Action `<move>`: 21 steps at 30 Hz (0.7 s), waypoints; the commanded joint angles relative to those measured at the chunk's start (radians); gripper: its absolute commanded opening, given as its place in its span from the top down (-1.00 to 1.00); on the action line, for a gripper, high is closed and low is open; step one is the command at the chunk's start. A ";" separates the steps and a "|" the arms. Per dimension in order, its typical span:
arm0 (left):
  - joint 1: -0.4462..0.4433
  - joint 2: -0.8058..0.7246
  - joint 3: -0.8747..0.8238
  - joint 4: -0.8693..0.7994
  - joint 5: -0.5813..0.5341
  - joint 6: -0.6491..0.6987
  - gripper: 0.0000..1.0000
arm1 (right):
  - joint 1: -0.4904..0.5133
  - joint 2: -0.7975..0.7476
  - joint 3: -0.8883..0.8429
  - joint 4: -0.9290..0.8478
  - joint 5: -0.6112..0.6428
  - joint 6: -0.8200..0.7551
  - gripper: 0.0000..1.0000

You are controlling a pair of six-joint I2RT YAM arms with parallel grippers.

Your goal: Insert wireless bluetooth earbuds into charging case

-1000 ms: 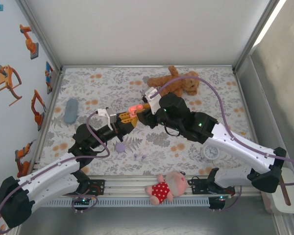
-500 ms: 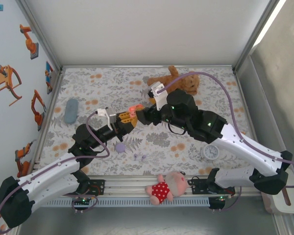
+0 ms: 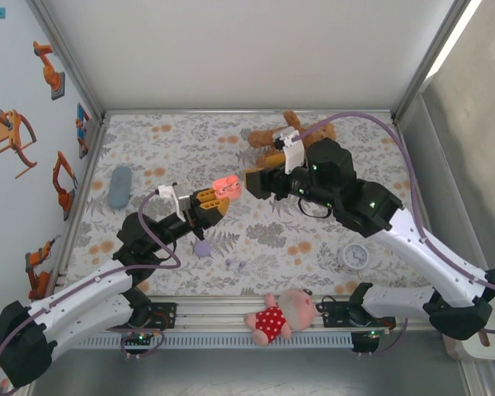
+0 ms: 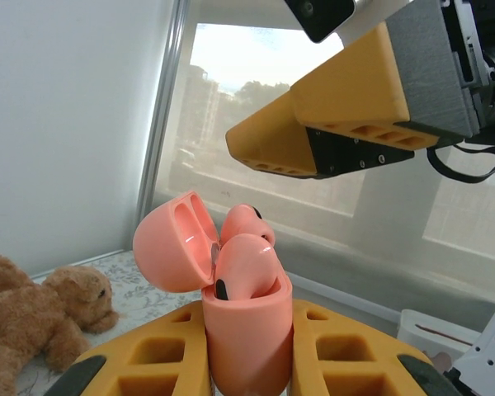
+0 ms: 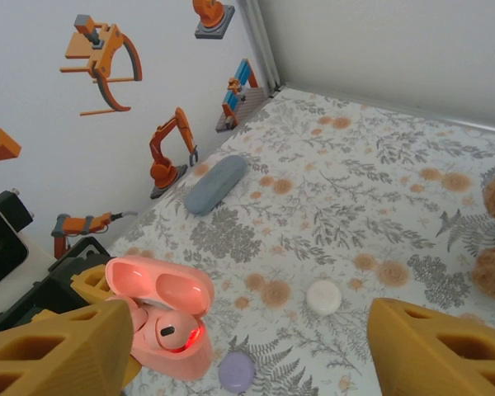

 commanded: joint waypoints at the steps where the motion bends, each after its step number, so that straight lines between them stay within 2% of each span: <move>1: -0.006 -0.007 -0.003 0.065 0.023 -0.006 1.00 | -0.013 -0.011 -0.023 -0.039 -0.017 0.034 -0.33; 8: -0.006 -0.002 0.002 0.067 0.029 -0.005 1.00 | -0.017 0.019 -0.014 -0.084 0.006 0.022 -0.28; 21: -0.006 -0.003 0.010 0.040 0.034 0.010 1.00 | -0.017 0.056 0.003 -0.047 -0.053 0.020 -0.27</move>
